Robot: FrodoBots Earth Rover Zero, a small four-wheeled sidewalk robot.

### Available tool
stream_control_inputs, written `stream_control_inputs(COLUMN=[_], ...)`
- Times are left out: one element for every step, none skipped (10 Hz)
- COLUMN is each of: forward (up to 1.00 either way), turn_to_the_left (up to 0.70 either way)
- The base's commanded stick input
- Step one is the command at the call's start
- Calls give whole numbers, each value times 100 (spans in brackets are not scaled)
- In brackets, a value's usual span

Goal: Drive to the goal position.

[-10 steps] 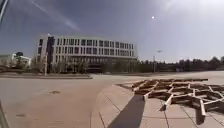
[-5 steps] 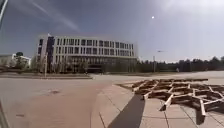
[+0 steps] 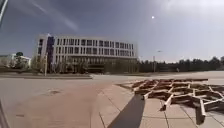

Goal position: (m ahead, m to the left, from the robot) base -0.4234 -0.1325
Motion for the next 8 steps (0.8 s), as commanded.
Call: stream_control_inputs(forward=[5,5,5,5,5,5,5,5], turn_to_the_left=[0,0,0,0,0,0,0,0])
